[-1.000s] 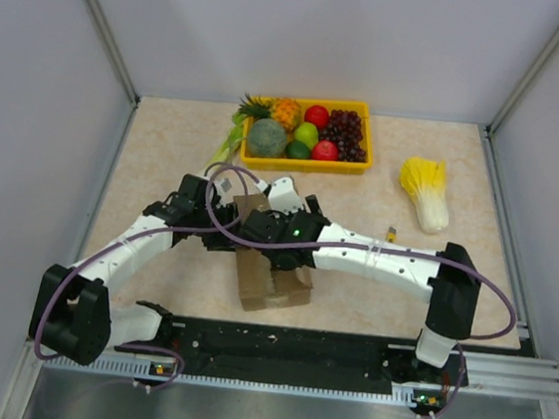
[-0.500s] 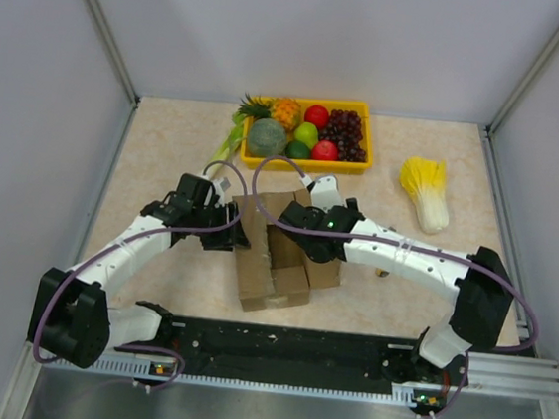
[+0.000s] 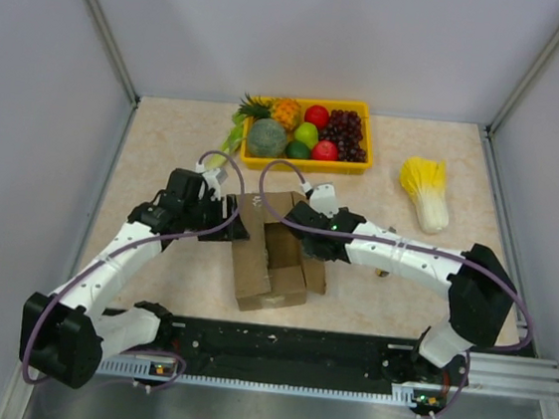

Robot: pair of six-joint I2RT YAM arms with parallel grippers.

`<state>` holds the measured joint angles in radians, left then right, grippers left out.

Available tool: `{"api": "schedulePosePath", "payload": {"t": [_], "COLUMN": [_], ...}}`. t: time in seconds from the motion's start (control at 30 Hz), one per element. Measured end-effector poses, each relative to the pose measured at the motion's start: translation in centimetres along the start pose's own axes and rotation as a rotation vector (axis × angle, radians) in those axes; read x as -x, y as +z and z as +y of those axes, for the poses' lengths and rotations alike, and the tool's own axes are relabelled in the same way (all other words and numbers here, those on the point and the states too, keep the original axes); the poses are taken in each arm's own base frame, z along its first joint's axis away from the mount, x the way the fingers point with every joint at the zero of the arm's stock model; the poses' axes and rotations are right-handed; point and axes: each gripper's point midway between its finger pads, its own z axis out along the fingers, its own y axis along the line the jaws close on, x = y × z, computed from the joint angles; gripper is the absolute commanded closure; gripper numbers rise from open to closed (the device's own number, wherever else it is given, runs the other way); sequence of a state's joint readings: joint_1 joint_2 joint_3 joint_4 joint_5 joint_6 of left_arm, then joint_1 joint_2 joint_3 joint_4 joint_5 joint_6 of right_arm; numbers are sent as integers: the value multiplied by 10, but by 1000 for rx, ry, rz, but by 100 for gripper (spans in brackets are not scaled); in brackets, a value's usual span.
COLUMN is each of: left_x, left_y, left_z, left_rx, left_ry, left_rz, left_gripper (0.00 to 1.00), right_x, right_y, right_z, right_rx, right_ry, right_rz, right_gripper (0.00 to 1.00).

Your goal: Unpack the express box

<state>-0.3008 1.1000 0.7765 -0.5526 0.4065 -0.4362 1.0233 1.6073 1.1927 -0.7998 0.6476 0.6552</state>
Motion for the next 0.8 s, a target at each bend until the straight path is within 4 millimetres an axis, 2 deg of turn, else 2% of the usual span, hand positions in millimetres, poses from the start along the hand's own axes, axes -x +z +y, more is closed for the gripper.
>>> {"api": "schedulePosePath", "payload": {"t": [0.17, 0.33, 0.43, 0.47, 0.57, 0.7, 0.8], "left_x": [13, 21, 23, 23, 24, 25, 25], "left_y": [-15, -23, -25, -25, -26, -26, -26], "left_z": [-10, -13, -13, -12, -11, -11, -11], "left_rx": [-22, -19, -13, -9, -2, 4, 5], "left_ry": [57, 80, 83, 83, 80, 73, 72], "left_rz": [-73, -123, -136, -139, -146, -151, -152], "left_gripper": [32, 32, 32, 32, 32, 32, 29], "right_x": [11, 44, 63, 67, 69, 69, 69], "right_y": [-8, -41, -60, -64, -68, -70, -67], "right_z": [5, 0, 2, 4, 13, 22, 29], "right_rx": [52, 147, 221, 243, 299, 344, 363], "right_ry": [23, 87, 107, 101, 73, 57, 51], "right_rz": [-32, -144, -207, -219, -226, -224, -216], "right_gripper": [32, 32, 43, 53, 66, 64, 52]}}
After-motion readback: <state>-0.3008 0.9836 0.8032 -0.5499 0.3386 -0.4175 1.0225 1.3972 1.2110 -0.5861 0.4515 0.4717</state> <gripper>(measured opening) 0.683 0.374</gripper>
